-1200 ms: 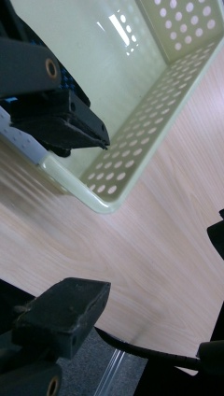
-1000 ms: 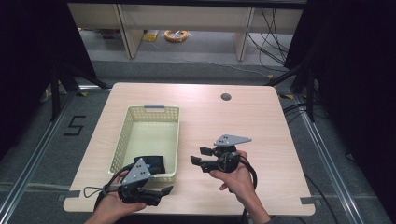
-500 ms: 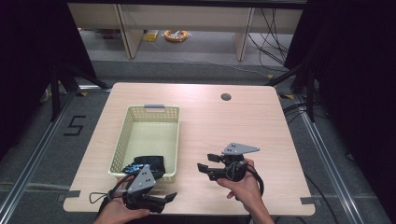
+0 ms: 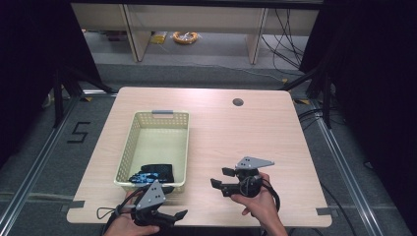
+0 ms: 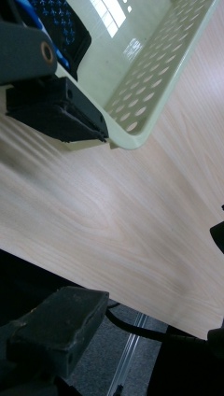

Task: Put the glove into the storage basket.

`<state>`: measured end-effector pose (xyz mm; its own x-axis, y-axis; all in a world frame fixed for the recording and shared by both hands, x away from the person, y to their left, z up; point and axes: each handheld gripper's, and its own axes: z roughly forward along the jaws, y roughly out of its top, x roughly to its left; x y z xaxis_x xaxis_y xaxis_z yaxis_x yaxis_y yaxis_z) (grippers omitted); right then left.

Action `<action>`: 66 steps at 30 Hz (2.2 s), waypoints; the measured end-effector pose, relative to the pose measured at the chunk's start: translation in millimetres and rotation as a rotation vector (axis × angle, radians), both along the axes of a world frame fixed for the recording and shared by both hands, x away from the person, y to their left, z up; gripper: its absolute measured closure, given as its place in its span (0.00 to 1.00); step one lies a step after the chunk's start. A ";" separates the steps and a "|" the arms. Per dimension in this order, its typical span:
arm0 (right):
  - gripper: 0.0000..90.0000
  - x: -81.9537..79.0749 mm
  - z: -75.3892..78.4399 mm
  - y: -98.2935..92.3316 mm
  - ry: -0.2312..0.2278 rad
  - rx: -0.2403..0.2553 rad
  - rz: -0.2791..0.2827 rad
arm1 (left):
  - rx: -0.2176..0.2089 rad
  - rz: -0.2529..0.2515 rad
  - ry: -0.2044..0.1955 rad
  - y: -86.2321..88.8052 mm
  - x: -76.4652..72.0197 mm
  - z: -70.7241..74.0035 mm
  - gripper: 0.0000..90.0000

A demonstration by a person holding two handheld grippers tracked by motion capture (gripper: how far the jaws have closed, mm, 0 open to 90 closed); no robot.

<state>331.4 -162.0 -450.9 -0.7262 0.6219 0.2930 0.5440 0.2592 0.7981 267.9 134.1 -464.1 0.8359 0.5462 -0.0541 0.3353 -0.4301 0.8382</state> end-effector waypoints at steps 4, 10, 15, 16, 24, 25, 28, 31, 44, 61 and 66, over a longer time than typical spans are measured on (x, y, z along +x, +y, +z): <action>0.41 -2.3 -2.3 -0.8 0.007 -0.003 0.001 | 0.017 -0.010 -0.006 0.7 -0.3 -1.1 0.20; 0.41 -7.0 -3.7 -2.7 0.010 -0.007 0.001 | 0.020 -0.010 0.004 0.2 -2.4 -7.4 0.20; 0.40 -10.0 -6.7 -6.0 0.000 -0.027 0.009 | 0.026 -0.010 0.017 0.7 -4.0 -11.6 0.20; 0.40 -12.9 -6.6 -5.5 0.018 -0.017 0.000 | 0.031 -0.006 0.023 1.4 -4.3 -12.3 0.20; 0.39 -20.9 -11.4 -10.0 0.022 -0.031 0.005 | 0.040 -0.015 0.049 4.6 -6.9 -18.5 0.20; 0.39 -20.9 -11.4 -10.0 0.022 -0.031 0.005 | 0.040 -0.015 0.049 4.6 -6.9 -18.5 0.20; 0.38 -23.3 -12.8 -11.9 0.015 -0.043 0.004 | 0.057 -0.015 0.019 5.9 -6.2 -20.5 0.20; 0.37 -26.9 -14.4 -14.2 0.023 -0.028 -0.004 | 0.083 -0.016 0.025 7.5 -6.6 -21.9 0.20; 0.29 -35.3 -21.4 -20.8 0.019 -0.028 0.012 | 0.068 -0.012 0.041 6.8 -9.8 -27.9 0.20; 0.26 -49.3 -29.9 -25.9 0.003 -0.114 0.015 | 0.110 -0.023 0.083 10.6 -12.9 -39.5 0.20; 0.25 -50.9 -31.7 -28.1 -0.028 -0.152 0.017 | 0.145 -0.026 0.085 12.8 -13.3 -42.9 0.19</action>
